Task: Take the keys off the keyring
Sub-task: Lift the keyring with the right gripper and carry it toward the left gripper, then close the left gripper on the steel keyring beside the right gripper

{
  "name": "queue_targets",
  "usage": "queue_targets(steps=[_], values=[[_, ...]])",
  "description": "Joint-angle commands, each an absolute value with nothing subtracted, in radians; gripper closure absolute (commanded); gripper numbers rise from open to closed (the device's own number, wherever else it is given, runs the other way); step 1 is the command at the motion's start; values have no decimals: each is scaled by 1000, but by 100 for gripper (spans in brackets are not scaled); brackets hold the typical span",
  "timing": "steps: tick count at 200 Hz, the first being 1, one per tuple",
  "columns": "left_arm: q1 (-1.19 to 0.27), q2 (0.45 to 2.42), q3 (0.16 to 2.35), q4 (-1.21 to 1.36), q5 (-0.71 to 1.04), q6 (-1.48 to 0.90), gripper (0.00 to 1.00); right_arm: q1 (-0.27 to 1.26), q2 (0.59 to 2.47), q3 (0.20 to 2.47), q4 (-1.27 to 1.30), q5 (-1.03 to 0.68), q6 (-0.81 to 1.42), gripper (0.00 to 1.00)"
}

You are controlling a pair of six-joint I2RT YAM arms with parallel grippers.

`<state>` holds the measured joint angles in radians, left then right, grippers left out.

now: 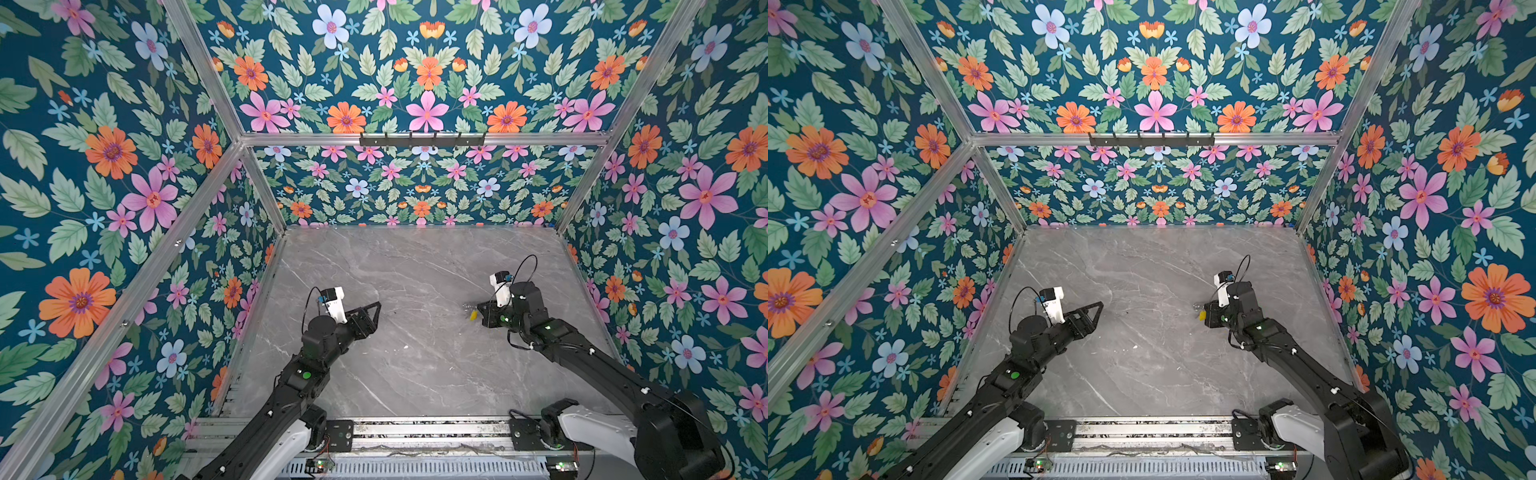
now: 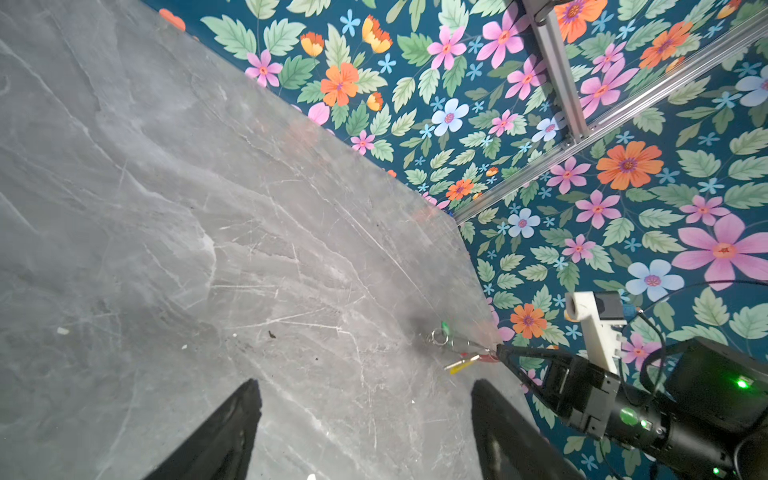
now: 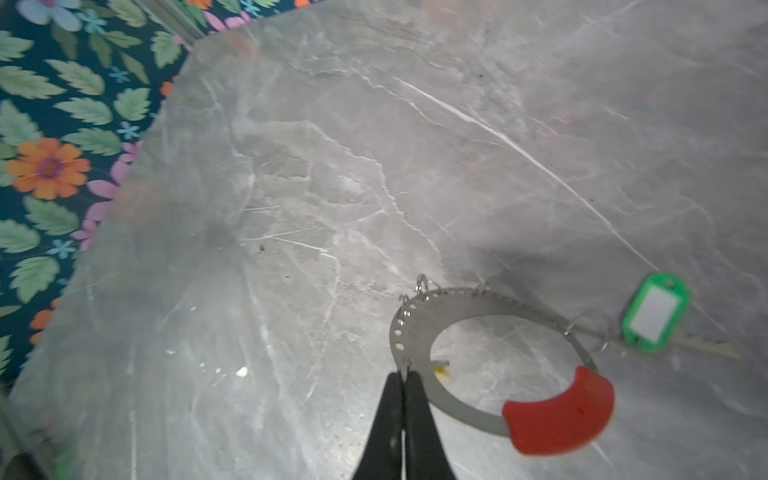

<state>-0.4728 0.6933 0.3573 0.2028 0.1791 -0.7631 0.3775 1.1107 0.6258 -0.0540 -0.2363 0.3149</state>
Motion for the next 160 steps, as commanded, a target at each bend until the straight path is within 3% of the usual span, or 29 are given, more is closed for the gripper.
queue_targets(steps=[1, 67, 94, 160], values=[[-473, 715, 396, 165, 224, -721, 21, 392, 1091, 642, -12, -394, 271, 100], [-473, 747, 428, 309, 476, -697, 37, 486, 1110, 725, 6, -666, 217, 100], [-476, 752, 437, 377, 582, -699, 48, 494, 1137, 762, 40, -797, 237, 100], [-520, 789, 432, 611, 779, -740, 66, 585, 1188, 854, 66, -959, 248, 100]])
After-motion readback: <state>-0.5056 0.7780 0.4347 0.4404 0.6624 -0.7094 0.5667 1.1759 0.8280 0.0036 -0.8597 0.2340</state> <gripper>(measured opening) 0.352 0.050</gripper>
